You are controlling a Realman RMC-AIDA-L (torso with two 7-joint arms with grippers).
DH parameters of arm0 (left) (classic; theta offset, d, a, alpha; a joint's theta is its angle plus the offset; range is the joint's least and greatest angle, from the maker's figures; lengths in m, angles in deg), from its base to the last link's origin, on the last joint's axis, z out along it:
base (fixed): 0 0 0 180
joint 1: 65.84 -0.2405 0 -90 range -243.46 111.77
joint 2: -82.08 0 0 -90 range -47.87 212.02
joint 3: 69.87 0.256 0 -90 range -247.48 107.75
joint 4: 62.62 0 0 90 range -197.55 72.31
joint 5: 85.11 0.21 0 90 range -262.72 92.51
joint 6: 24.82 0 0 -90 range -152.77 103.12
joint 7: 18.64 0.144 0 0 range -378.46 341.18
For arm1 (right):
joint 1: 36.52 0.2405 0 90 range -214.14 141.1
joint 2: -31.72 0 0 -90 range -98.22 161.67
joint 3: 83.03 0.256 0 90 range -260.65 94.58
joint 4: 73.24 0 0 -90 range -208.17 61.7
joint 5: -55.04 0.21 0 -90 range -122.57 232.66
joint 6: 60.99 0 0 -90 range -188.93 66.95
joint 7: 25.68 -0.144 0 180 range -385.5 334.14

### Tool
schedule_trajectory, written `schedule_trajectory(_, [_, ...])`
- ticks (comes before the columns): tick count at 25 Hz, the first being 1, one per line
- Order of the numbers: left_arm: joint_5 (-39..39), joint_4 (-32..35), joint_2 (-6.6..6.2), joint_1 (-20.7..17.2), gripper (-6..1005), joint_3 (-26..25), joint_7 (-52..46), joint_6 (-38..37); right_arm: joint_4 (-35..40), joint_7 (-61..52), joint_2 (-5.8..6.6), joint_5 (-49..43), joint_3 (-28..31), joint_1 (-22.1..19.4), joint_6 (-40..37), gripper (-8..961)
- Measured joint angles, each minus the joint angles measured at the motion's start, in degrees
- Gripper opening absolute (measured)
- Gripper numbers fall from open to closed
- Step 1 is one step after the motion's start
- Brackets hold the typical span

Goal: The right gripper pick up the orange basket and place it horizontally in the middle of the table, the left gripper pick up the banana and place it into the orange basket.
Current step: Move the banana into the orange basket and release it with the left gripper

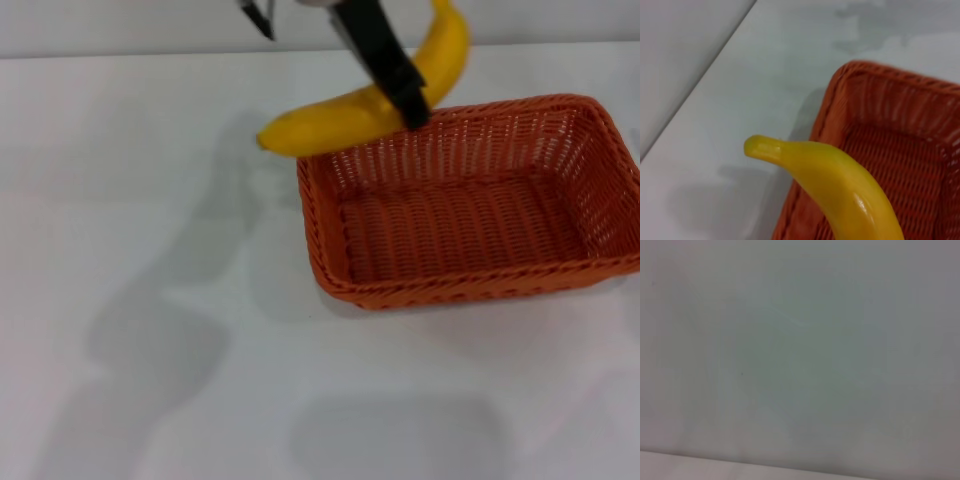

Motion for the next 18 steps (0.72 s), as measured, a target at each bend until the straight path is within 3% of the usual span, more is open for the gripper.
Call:
schedule_trajectory(11, [-9.1, 0.3, 0.19, -0.4, 560, 9.1, 2.1, -7.0, -2.9, 1.4, -0.13, 0.6, -0.1, 0.3, -1.0, 763])
schedule_trajectory(18, [-10.2, 1.5, 0.34, -1.1, 626, 10.8, 3.5, -8.5, -3.8, 2.3, -0.11, 2.1, 0.0, 0.0, -1.3, 763])
